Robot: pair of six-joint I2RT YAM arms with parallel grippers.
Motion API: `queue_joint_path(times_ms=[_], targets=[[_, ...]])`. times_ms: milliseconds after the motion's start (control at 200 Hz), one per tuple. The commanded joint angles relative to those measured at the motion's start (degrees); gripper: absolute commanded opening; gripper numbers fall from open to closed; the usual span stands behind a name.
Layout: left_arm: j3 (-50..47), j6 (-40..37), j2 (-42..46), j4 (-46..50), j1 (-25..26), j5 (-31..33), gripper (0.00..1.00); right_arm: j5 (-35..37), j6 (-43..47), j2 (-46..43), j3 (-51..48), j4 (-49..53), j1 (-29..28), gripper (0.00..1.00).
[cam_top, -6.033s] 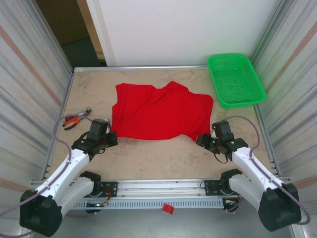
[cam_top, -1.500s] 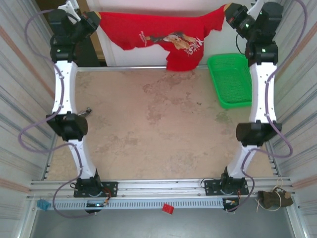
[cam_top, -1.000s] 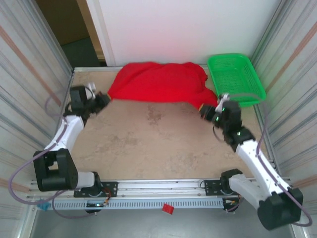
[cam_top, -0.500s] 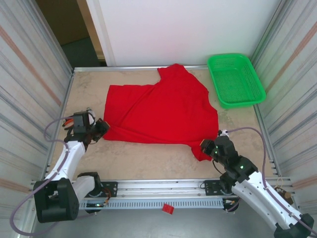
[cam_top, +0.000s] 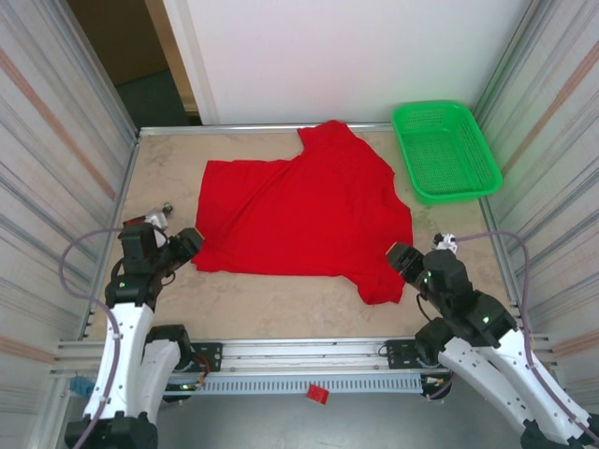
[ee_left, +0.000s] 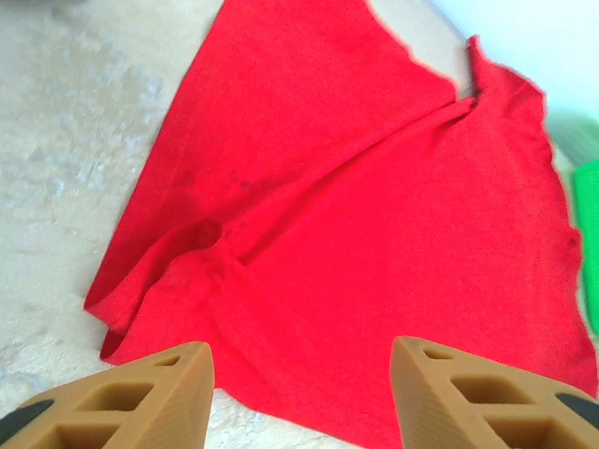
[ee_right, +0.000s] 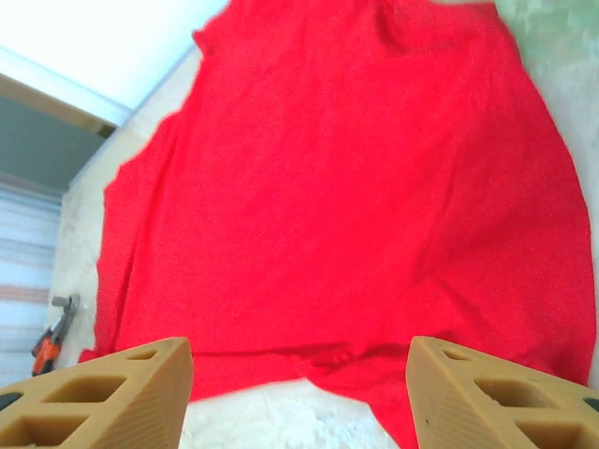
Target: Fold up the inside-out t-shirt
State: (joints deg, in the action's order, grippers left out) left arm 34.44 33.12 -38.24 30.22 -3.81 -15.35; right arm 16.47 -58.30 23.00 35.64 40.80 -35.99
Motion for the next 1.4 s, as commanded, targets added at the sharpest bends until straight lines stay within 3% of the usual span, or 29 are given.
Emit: queue_joint_path(times_ms=[0, 145, 291, 476, 736, 902, 1107, 1398], targets=[[2.78, -1.24, -5.77, -3.21, -0.49, -1.47, 0.55, 1.87, 6.36, 8.98, 1.49, -3.44, 1.03, 0.61], [10.94, -4.76, -23.83, -13.16, -0.28, -2.63, 0.56, -7.48, 11.22, 23.68, 3.74, -15.82, 7.97, 0.61], [25.68, -9.83, -44.06, -16.20, -0.19, -2.29, 0.58, -14.13, 13.64, 38.94, 8.19, -21.72, 16.64, 0.61], [49.63, -15.68, -67.79, -9.29, 0.54, 1.48, 0.59, -18.15, 12.97, 52.87, 9.09, -28.07, 19.72, 0.60], [80.81, -21.60, -92.65, 3.97, 3.32, 7.47, 0.60, -19.42, 10.55, 65.76, 11.17, -31.92, 21.08, 0.59], [93.55, -20.66, -102.40, 11.26, 4.39, 12.02, 0.59, -20.98, 8.70, 70.16, 11.17, -32.44, 23.04, 0.58], [95.29, -19.46, -105.24, 13.60, 5.57, 19.68, 0.59, -21.58, 6.35, 71.45, 9.39, -33.53, 23.95, 0.58], [106.04, -17.99, -111.62, 21.63, 5.58, 21.26, 0.56, -21.69, 4.16, 71.30, 9.44, -32.89, 24.21, 0.58]])
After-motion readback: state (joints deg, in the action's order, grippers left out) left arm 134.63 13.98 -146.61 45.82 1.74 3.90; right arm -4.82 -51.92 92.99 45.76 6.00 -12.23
